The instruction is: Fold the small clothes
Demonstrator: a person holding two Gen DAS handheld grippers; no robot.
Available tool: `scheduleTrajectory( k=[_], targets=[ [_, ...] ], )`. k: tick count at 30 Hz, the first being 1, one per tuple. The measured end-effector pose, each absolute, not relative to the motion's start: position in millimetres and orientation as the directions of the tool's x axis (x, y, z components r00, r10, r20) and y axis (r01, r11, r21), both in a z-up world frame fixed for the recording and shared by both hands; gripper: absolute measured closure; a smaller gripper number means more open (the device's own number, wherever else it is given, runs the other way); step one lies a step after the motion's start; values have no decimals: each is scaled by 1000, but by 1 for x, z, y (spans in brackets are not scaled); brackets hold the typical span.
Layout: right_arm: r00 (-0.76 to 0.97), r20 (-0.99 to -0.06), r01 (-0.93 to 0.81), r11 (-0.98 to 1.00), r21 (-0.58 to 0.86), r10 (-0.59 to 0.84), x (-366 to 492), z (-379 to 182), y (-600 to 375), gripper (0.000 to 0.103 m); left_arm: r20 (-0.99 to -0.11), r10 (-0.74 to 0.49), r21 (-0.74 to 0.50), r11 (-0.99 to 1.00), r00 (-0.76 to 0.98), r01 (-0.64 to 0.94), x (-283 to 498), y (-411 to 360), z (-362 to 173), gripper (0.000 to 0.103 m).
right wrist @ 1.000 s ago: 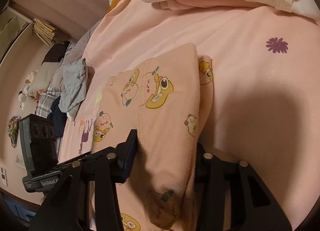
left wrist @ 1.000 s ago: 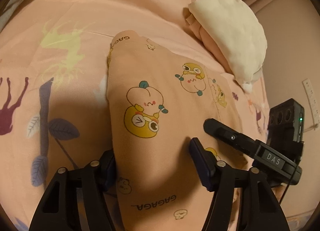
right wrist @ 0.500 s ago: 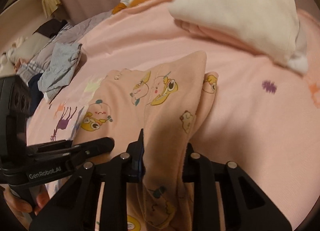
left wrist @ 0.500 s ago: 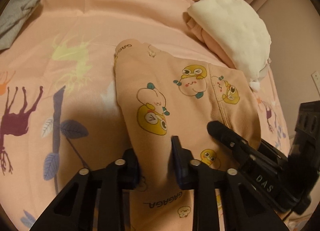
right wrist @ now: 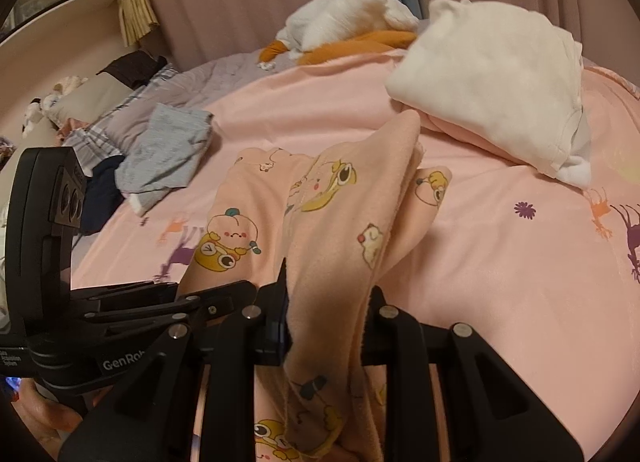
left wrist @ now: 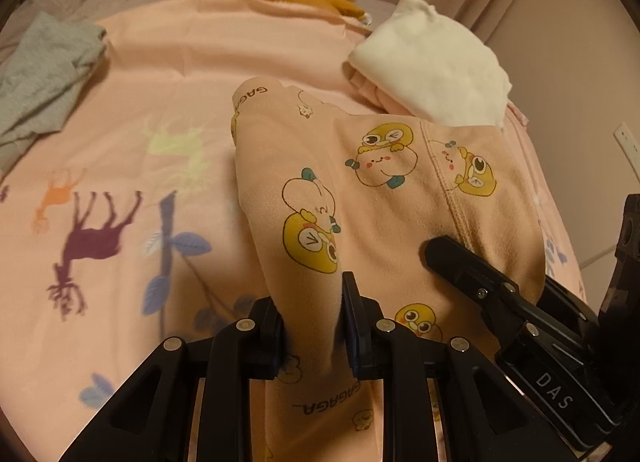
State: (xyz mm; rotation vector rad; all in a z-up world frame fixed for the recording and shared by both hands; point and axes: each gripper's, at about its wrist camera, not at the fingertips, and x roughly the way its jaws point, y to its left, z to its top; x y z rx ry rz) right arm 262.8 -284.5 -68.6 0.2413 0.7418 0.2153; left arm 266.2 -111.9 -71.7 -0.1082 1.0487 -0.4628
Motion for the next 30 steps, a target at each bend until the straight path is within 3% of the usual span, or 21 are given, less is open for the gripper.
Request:
scheduleTrajectory(
  k=[15, 30],
  targets=[
    [705, -616, -179, 929, 325, 351, 223, -49, -237, 79, -810, -367, -256, 923, 457, 289, 221, -66, -49, 81],
    [663, -645, -208, 921, 329, 380, 243, -70, -188, 79, -833, -306, -221, 948, 461, 228, 228, -25, -74, 81]
  ],
)
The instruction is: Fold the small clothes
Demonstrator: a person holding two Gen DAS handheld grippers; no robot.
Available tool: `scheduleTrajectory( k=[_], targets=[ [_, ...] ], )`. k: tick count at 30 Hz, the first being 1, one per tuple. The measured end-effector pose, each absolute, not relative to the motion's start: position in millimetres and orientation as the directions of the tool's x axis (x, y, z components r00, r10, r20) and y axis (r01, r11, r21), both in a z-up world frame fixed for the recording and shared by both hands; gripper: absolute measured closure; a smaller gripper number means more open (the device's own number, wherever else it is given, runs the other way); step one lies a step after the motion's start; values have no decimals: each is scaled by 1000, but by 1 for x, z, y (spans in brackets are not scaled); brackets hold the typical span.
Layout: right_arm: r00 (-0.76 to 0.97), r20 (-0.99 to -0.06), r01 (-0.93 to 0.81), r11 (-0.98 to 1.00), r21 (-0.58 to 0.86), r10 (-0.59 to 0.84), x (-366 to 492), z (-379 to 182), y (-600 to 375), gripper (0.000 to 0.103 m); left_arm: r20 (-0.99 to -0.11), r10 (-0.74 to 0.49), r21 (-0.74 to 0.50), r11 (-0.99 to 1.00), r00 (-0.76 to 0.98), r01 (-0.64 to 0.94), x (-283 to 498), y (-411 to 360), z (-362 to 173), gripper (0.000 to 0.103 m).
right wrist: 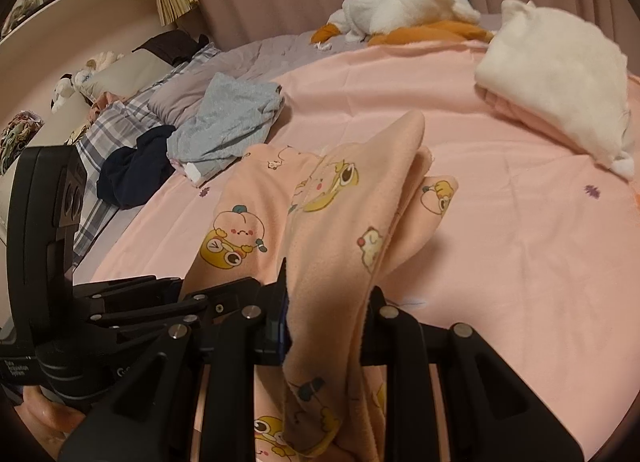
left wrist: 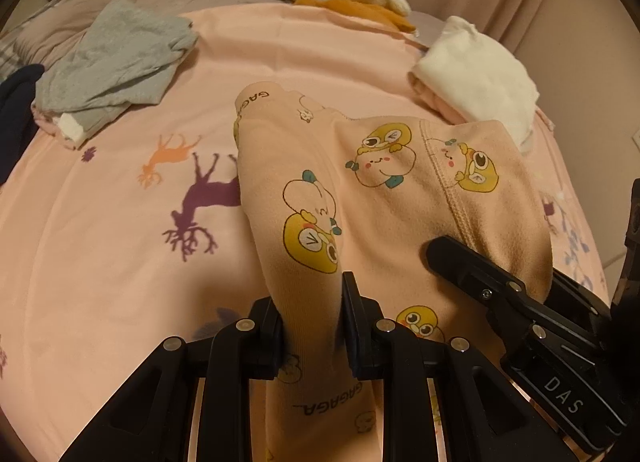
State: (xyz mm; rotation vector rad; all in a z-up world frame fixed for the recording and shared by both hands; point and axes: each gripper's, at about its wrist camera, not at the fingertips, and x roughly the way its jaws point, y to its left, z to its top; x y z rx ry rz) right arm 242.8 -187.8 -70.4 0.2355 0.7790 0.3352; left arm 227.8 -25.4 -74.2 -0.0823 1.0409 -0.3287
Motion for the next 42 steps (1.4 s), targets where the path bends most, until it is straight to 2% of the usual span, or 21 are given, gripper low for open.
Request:
scheduleTrajectory(
  k=[17, 30, 42],
  targets=[
    [590, -712, -202, 924, 326, 380, 290, -110, -158, 77, -868, -248, -202, 968, 429, 150, 257, 2, -115, 81],
    [556, -732, -153, 915, 374, 393, 297, -129, -174, 70, -868, -246, -199, 968, 432, 151, 258, 3, -118, 79],
    [547, -739, -143, 914, 380, 393, 300, -135, -178, 68, -868, -244, -197, 969, 433, 150, 259, 2, -120, 77]
  ],
)
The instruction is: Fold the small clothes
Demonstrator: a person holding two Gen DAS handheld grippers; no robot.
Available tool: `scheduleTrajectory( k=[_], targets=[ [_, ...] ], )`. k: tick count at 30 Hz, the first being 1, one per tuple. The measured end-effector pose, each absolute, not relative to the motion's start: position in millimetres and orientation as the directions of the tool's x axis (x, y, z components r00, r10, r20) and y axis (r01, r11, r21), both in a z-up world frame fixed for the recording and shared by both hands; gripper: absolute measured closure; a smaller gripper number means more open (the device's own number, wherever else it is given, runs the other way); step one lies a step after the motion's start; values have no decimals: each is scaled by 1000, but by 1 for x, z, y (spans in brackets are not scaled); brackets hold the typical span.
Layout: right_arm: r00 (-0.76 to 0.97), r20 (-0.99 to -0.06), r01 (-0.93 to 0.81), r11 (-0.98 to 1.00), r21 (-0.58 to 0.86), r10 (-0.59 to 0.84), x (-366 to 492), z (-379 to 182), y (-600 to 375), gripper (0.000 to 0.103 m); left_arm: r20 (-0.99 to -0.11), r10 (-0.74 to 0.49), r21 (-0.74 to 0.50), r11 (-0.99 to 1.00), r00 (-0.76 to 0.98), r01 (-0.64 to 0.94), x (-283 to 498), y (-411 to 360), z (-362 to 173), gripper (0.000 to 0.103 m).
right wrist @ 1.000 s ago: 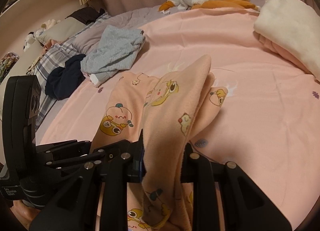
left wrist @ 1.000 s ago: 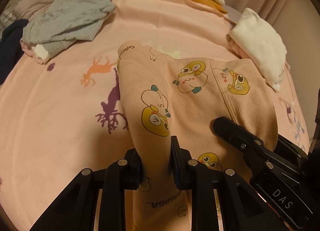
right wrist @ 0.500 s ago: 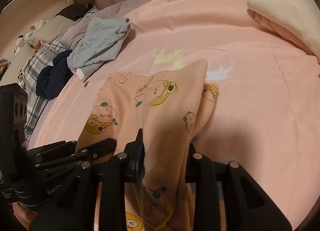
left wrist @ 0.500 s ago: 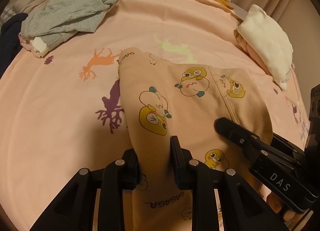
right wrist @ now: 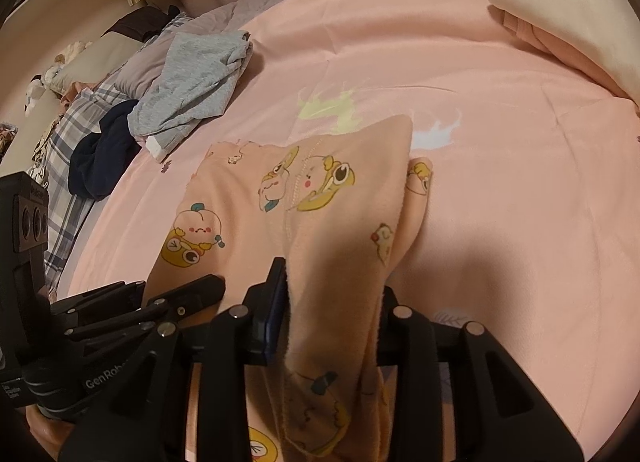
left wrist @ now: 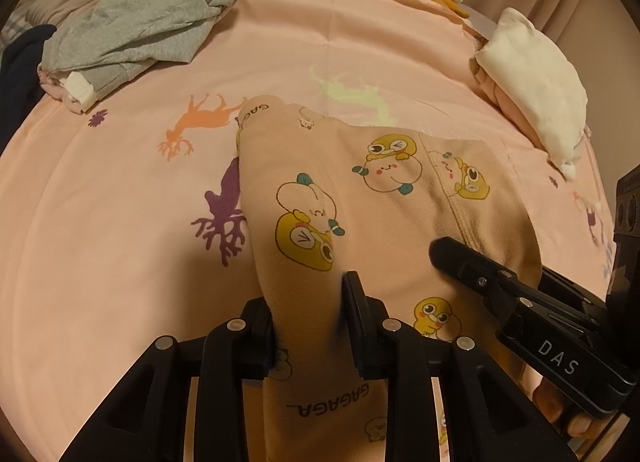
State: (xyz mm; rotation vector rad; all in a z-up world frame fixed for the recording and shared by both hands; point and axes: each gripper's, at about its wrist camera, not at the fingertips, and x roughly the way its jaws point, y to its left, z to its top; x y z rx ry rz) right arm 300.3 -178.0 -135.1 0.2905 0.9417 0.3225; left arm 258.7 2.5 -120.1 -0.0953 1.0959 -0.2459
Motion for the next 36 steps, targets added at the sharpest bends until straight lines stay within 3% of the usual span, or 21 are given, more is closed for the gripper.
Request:
scheduleTrajectory(
  k=[36],
  targets=[
    [526, -746, -106, 902, 418, 408, 304, -143, -185, 60, -869, -232, -184, 971, 436, 150, 259, 3, -122, 67]
  ],
)
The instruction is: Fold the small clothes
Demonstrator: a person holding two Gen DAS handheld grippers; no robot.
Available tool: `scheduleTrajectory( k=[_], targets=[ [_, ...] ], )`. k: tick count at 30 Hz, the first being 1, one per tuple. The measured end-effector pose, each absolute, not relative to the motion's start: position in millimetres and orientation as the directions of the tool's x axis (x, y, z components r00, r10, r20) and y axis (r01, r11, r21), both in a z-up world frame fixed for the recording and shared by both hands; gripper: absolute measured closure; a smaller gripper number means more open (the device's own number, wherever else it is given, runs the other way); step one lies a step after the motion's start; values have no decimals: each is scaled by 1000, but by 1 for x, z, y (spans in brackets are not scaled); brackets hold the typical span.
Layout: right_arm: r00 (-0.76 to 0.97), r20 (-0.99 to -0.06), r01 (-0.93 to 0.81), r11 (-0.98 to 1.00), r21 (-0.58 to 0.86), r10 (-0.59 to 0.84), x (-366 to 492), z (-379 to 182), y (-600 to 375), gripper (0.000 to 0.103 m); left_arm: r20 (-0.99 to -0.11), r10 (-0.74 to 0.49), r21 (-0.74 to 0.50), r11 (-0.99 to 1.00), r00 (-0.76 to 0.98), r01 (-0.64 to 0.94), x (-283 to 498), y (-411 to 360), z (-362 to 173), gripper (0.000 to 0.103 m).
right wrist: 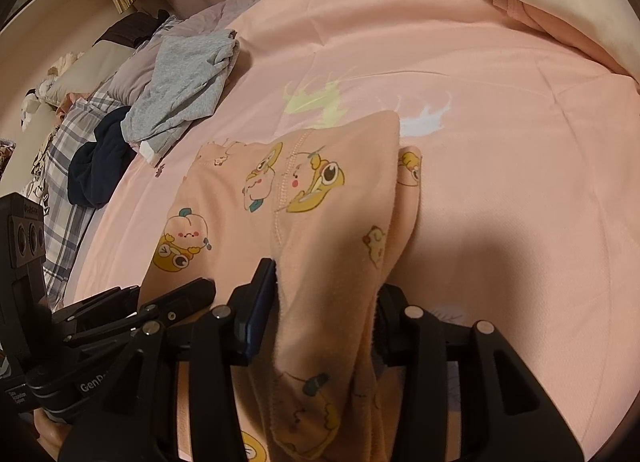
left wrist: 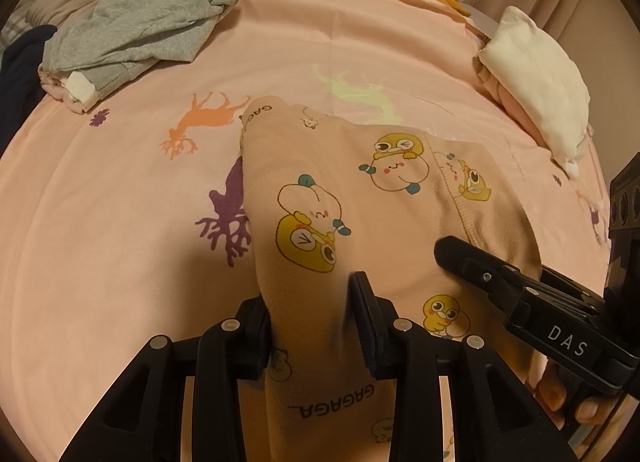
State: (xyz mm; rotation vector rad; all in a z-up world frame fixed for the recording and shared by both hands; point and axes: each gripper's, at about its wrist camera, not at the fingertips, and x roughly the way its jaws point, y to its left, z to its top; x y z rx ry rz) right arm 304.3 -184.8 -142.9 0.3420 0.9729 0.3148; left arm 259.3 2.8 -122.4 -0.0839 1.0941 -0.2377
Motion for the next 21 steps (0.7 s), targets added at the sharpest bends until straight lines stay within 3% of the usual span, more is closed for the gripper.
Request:
scheduleTrajectory(
  k=[21],
  targets=[
    [533, -759, -90, 917, 388, 373, 306, -143, -185, 48, -875, -176, -133, 983, 450, 127, 259, 6, -123, 50]
  ],
)
